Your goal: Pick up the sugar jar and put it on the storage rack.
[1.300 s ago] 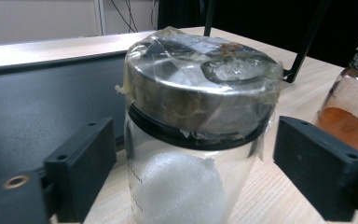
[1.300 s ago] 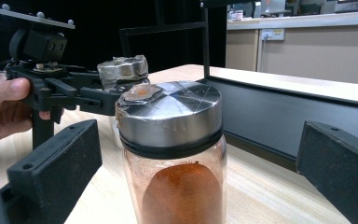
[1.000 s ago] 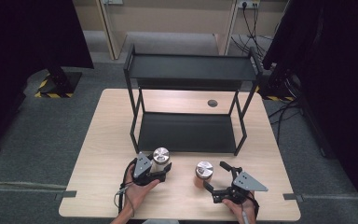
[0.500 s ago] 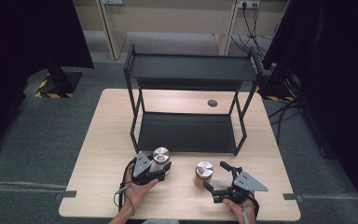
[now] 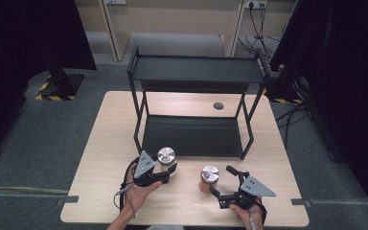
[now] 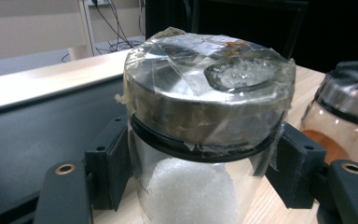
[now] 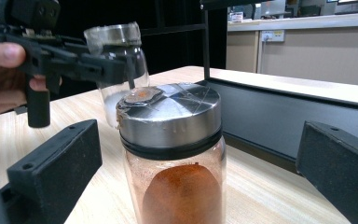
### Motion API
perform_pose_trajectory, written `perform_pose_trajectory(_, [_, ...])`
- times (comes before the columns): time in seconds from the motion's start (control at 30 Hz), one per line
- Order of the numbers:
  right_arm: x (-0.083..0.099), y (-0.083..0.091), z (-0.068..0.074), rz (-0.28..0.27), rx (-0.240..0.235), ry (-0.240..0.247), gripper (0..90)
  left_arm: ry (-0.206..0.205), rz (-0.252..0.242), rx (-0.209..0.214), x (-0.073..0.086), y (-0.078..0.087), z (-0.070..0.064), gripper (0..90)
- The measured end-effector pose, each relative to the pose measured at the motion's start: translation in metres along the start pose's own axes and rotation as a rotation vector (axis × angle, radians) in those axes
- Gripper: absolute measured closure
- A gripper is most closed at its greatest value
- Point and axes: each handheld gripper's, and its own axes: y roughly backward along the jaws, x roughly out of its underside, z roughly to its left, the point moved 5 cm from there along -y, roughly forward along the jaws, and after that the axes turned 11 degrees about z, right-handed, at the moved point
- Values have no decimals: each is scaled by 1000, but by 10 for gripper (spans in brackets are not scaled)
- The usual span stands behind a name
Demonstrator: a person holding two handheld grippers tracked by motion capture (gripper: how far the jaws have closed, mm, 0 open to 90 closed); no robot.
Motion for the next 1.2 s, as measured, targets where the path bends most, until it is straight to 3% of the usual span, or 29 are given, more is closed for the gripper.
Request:
perform_pose_trajectory(0.43, [1, 0, -1, -1, -2, -3, 4, -29, -24, 12, -43, 16, 13, 309])
perform_pose_trajectory(0.63, [1, 0, -1, 1, -2, -6, 4, -63, -19, 15, -78, 19, 19, 310])
perform_pose_trajectory(0.8, [1, 1, -1, -1, -2, -6, 4, -54, -27, 57, -108, 25, 26, 309])
perform_pose_trajectory(1.0, [1, 1, -1, -2, 0, -8, 4, -54, -29, 75, -143, 33, 35, 310])
perform_pose_trajectory(1.13, [1, 1, -1, -1, -2, -8, 4, -59, -15, 69, -168, 38, 41, 309])
perform_pose_trajectory(1.2, [1, 1, -1, -1, -2, -6, 4, -72, -16, 47, -180, 41, 44, 309])
